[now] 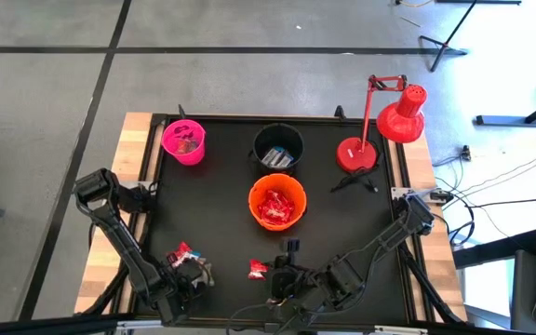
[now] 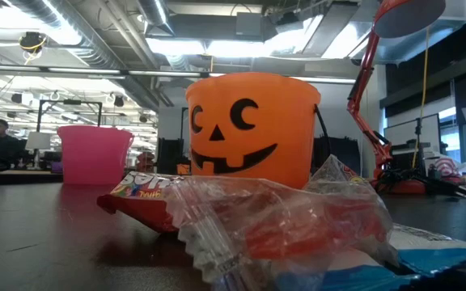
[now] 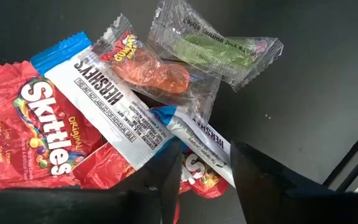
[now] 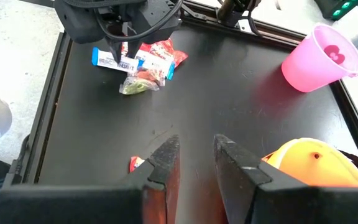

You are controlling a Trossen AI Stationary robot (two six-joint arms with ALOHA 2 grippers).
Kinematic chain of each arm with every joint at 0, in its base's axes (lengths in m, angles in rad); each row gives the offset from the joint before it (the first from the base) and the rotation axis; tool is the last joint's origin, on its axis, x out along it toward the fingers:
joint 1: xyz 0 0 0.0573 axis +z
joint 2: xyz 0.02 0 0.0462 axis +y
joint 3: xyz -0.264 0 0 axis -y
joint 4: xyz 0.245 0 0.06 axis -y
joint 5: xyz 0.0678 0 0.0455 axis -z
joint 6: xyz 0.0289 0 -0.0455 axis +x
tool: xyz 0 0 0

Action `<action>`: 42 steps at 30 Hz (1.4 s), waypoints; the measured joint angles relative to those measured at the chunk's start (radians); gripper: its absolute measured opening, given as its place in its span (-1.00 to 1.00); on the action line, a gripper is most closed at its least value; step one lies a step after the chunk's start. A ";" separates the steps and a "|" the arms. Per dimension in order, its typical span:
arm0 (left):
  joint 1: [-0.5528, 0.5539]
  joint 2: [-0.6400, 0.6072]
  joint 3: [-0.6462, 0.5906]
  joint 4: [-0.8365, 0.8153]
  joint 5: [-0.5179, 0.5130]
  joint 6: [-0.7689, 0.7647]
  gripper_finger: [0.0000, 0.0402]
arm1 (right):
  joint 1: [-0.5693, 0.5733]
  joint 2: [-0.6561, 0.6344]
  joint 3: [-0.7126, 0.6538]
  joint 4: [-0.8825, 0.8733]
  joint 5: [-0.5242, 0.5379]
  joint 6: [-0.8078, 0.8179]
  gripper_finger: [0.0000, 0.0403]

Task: Sort candy
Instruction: Put the white chocolate into the black bucket

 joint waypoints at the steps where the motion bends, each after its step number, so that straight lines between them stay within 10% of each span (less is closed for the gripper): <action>1: 0.000 0.000 0.000 0.000 0.000 0.000 -0.40 | 0.000 0.000 0.000 0.000 0.000 0.000 -0.53; 24: 0.000 0.000 0.037 -0.021 -0.025 0.117 -1.00 | 0.000 0.000 0.000 -0.001 0.000 0.000 -0.53; 42: -0.044 -0.002 0.459 -0.417 -0.410 0.332 -1.00 | 0.017 0.000 0.000 0.161 -0.040 -0.101 -0.53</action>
